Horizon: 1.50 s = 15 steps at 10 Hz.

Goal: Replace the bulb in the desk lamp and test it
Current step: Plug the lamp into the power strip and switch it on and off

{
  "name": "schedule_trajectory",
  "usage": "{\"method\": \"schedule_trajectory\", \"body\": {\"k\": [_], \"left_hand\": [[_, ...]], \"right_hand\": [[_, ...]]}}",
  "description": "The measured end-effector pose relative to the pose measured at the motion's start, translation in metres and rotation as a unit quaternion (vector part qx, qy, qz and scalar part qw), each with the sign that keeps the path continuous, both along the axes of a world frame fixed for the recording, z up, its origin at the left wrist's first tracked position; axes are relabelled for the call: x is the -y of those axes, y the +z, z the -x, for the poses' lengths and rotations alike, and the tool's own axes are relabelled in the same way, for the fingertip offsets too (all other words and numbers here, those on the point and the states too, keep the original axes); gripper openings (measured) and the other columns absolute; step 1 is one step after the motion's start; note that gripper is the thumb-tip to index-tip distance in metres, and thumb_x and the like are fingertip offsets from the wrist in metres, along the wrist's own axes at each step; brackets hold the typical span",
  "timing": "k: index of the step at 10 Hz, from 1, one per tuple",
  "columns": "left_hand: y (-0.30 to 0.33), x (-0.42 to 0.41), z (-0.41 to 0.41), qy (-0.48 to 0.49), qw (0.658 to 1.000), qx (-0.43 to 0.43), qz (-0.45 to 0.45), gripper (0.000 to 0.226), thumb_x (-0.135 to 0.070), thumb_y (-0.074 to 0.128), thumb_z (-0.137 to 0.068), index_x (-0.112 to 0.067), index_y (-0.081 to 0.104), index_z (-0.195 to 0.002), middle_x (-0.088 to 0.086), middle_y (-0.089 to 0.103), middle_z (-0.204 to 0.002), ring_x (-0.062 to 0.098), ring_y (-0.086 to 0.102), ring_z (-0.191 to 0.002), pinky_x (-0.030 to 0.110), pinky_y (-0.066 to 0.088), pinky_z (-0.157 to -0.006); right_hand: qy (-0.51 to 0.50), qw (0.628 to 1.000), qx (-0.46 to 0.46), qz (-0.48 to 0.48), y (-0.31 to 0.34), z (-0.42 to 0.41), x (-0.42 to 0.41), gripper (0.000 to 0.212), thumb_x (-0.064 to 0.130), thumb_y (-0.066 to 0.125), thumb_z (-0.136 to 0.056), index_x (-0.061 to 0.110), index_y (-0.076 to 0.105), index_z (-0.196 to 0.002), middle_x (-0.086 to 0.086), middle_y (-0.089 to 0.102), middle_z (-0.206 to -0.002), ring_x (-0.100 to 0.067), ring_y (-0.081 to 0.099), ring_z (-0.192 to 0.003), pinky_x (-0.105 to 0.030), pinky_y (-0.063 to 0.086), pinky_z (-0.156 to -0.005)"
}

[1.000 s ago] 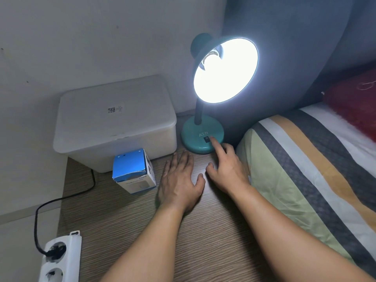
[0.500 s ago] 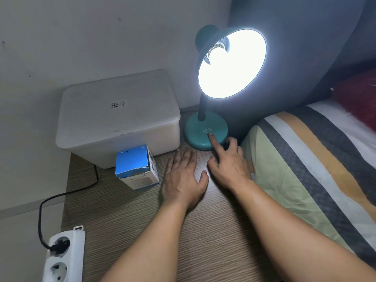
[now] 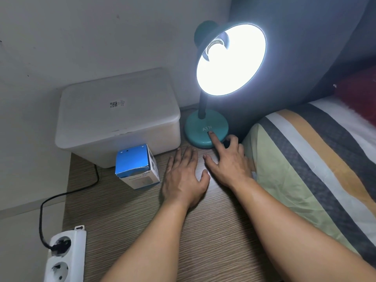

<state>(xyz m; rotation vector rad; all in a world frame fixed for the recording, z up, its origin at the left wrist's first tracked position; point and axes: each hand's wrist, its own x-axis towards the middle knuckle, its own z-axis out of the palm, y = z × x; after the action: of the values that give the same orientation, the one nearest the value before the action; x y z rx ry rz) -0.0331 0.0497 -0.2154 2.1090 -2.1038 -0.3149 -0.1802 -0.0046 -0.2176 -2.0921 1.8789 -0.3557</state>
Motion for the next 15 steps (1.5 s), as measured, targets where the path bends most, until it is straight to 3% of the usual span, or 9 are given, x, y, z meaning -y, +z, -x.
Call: {"method": "schedule_trajectory", "body": {"k": [2,4,7,10,12,13,15], "left_hand": [[0.000,0.001,0.000,0.001,1.000,-0.003,0.001,0.076,-0.058,0.024,-0.092,-0.021,0.023,-0.158,-0.001,0.018,-0.167,0.020,0.004,-0.155,0.040,0.008,-0.126],[-0.006,0.000,-0.005,-0.023,1.000,-0.004,0.007,0.075,-0.057,0.029,-0.095,-0.021,0.020,-0.160,0.000,0.012,-0.168,0.020,0.004,-0.155,0.037,0.003,-0.125],[-0.005,0.000,-0.005,-0.021,1.000,-0.017,0.003,0.073,-0.056,0.031,-0.097,-0.020,0.020,-0.159,-0.001,0.012,-0.168,0.019,0.000,-0.155,0.038,0.002,-0.125],[0.010,-0.006,-0.012,-0.042,0.995,-0.060,-0.069,0.074,-0.051,0.037,-0.100,-0.016,0.011,-0.160,0.004,0.006,-0.169,0.023,-0.004,-0.155,0.035,-0.002,-0.123],[0.023,-0.053,-0.020,-0.016,0.990,-0.125,-0.067,0.069,-0.046,0.044,-0.101,-0.017,0.023,-0.159,0.001,0.018,-0.167,0.023,0.003,-0.155,0.029,0.003,-0.121],[0.024,-0.084,-0.032,0.026,0.982,-0.177,-0.053,0.062,-0.035,0.051,-0.100,-0.016,0.032,-0.156,0.001,0.026,-0.164,0.020,0.010,-0.154,0.022,0.005,-0.118],[0.022,-0.136,-0.078,0.155,0.970,-0.187,0.014,0.045,-0.027,0.056,-0.093,-0.020,0.060,-0.137,-0.003,0.058,-0.140,0.015,0.049,-0.129,0.027,0.033,-0.112]], "right_hand": [[-0.001,1.000,-0.003,0.005,0.005,-0.001,0.001,0.073,0.055,0.051,-0.087,0.048,0.019,-0.152,-0.009,0.031,-0.136,-0.033,0.041,-0.116,-0.045,0.050,-0.086],[0.007,1.000,0.008,-0.021,0.009,0.000,0.010,0.083,0.059,0.058,-0.081,0.048,0.016,-0.152,-0.008,0.025,-0.140,-0.029,0.034,-0.122,-0.048,0.047,-0.095],[-0.008,1.000,-0.001,-0.017,0.005,-0.004,-0.001,0.080,0.057,0.050,-0.088,0.051,0.005,-0.155,-0.008,0.021,-0.147,-0.030,0.035,-0.124,-0.051,0.044,-0.101],[0.009,0.997,0.015,-0.078,0.010,-0.003,-0.043,0.070,0.041,0.040,-0.102,0.041,-0.002,-0.159,-0.009,0.005,-0.169,-0.032,0.020,-0.149,-0.050,0.023,-0.119],[0.043,0.996,-0.008,-0.074,0.019,-0.006,-0.077,0.068,0.046,0.038,-0.102,0.028,0.010,-0.161,-0.009,0.009,-0.169,-0.030,0.003,-0.156,-0.048,0.010,-0.124],[0.059,0.996,-0.012,-0.065,0.026,-0.016,-0.094,0.065,0.048,0.034,-0.103,0.025,0.015,-0.160,-0.005,0.014,-0.169,-0.027,0.005,-0.156,-0.046,0.006,-0.125],[0.068,0.991,0.069,-0.094,0.033,-0.066,-0.107,0.063,0.044,0.041,-0.102,0.025,0.020,-0.159,0.002,0.018,-0.168,-0.020,0.010,-0.155,-0.041,0.011,-0.124]]}}
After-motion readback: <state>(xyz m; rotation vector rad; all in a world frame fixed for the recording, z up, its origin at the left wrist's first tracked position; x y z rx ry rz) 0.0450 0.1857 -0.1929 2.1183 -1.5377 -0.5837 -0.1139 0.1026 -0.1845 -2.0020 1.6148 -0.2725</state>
